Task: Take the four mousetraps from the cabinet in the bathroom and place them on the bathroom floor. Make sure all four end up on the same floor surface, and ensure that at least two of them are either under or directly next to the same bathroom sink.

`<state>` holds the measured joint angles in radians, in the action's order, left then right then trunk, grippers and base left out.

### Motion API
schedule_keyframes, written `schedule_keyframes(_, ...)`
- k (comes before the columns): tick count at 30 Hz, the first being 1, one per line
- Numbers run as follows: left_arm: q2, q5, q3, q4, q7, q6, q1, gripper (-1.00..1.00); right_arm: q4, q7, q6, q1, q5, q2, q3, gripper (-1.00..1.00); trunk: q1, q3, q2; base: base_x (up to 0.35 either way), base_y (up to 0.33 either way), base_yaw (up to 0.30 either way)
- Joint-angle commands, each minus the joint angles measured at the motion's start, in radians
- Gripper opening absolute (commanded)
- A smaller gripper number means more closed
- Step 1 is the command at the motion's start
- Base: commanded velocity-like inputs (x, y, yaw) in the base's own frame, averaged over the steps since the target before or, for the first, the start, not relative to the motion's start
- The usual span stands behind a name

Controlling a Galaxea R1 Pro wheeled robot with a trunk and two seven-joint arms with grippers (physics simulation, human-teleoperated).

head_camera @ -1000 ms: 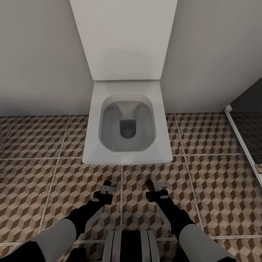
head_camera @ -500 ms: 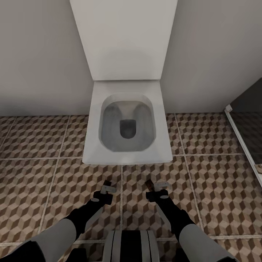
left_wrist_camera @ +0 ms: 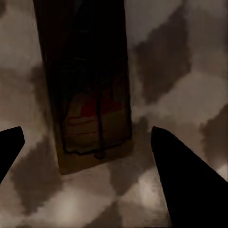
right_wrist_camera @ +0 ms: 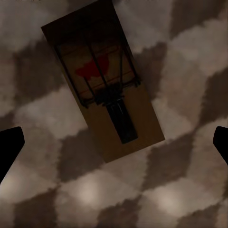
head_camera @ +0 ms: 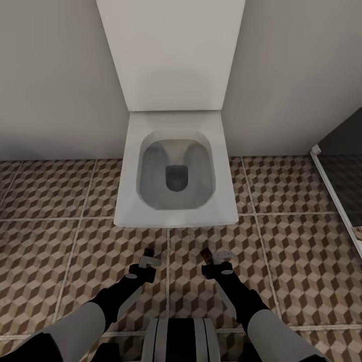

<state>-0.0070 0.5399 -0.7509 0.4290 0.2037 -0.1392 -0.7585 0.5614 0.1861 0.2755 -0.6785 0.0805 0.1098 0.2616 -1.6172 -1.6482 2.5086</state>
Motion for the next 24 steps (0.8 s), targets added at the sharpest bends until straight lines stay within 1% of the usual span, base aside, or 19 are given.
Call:
schedule_keyframes(1, 0.001, 0.008, -0.008, 0.002, 0.008, -0.003, -0.001, 1.0, 0.002, 0.009, 0.005, 0.0, 0.008, -0.001, 0.007, 1.0, 0.0, -0.001, 0.0, 0.0, 0.0, 0.0)
schedule_keyframes(19, 0.001, 0.008, -0.008, 0.002, 0.008, -0.004, -0.001, 1.0, 0.002, 0.009, 0.005, 0.0, 0.008, -0.001, 0.007, 1.0, 0.0, -0.001, 0.0, 0.0, 0.0, 0.0)
schedule_keyframes(24, 0.001, 0.008, -0.008, 0.002, 0.008, -0.004, -0.001, 1.0, 0.002, 0.009, 0.005, 0.0, 0.008, -0.001, 0.007, 1.0, 0.0, -0.001, 0.0, -0.124, 0.0, 0.0)
